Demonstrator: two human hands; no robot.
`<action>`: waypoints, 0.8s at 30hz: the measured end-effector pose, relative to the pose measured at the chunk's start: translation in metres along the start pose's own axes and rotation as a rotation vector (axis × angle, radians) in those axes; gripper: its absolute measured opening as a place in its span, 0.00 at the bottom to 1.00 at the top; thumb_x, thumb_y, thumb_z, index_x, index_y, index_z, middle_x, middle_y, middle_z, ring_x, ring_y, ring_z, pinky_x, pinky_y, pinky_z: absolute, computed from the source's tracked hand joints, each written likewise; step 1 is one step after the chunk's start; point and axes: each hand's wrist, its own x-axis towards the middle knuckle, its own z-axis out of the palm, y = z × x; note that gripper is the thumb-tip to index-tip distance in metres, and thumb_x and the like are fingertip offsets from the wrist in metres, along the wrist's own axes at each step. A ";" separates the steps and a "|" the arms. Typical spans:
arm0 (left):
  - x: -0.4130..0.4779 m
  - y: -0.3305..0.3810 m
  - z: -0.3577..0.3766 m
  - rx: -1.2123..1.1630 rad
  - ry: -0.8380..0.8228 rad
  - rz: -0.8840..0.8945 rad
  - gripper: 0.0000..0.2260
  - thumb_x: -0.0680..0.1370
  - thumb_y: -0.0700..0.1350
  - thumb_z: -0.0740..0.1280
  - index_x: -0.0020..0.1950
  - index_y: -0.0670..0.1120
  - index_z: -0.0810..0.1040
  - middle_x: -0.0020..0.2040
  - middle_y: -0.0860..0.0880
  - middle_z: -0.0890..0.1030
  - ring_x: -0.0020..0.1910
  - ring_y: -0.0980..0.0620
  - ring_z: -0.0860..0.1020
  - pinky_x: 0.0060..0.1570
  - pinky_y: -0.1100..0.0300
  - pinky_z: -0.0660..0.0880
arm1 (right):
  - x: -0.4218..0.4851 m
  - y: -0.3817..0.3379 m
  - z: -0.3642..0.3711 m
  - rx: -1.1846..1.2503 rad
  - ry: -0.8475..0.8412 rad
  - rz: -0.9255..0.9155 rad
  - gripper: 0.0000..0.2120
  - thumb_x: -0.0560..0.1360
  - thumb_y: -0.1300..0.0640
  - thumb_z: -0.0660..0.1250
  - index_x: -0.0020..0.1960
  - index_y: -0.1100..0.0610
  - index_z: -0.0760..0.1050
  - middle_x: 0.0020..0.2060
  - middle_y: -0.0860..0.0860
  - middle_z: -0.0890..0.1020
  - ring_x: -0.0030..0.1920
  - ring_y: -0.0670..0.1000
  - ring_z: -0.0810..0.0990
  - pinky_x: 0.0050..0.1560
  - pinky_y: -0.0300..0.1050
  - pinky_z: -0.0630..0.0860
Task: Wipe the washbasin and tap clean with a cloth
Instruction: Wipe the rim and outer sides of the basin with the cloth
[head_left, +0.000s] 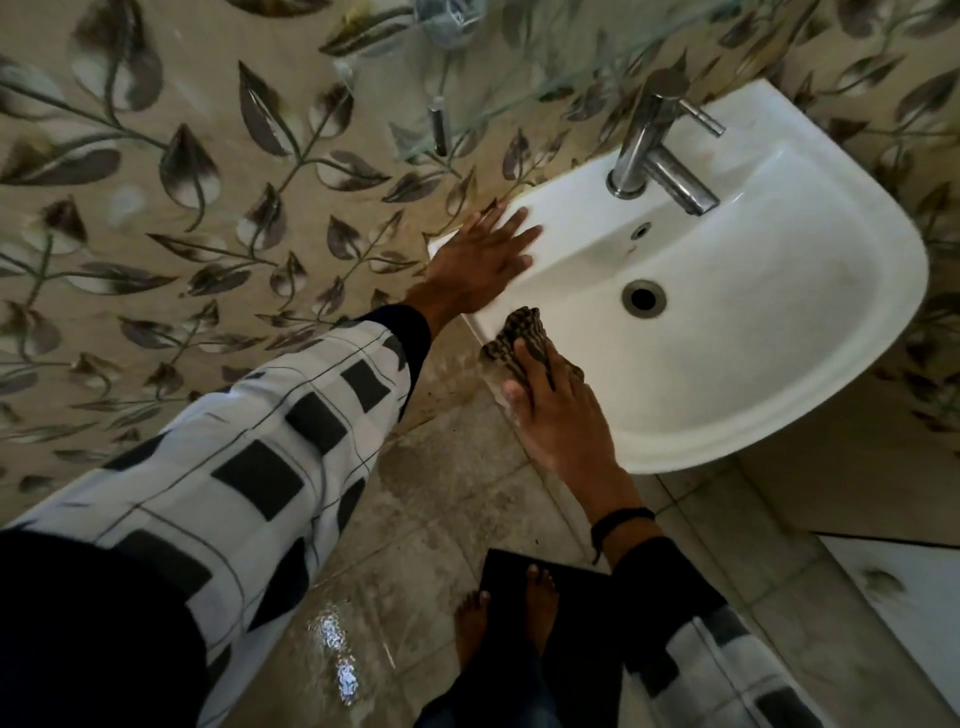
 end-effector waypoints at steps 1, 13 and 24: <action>0.000 0.000 0.001 0.008 0.004 -0.004 0.23 0.86 0.58 0.47 0.82 0.57 0.53 0.83 0.52 0.50 0.82 0.49 0.45 0.80 0.47 0.44 | 0.000 -0.001 -0.001 0.006 -0.020 0.021 0.32 0.80 0.34 0.40 0.80 0.44 0.55 0.79 0.57 0.61 0.73 0.62 0.67 0.70 0.61 0.67; -0.006 0.004 -0.004 0.051 -0.003 -0.019 0.28 0.83 0.65 0.46 0.82 0.57 0.51 0.83 0.53 0.50 0.82 0.50 0.44 0.80 0.49 0.43 | -0.011 -0.017 -0.001 0.028 0.160 0.163 0.32 0.79 0.34 0.47 0.63 0.60 0.72 0.63 0.60 0.79 0.62 0.63 0.77 0.63 0.63 0.71; 0.000 0.024 0.001 0.016 0.043 -0.132 0.30 0.82 0.65 0.47 0.80 0.52 0.61 0.82 0.47 0.57 0.81 0.41 0.47 0.79 0.45 0.44 | -0.042 -0.012 0.003 -0.083 0.295 0.208 0.24 0.81 0.43 0.57 0.60 0.63 0.75 0.62 0.60 0.80 0.67 0.63 0.75 0.70 0.68 0.66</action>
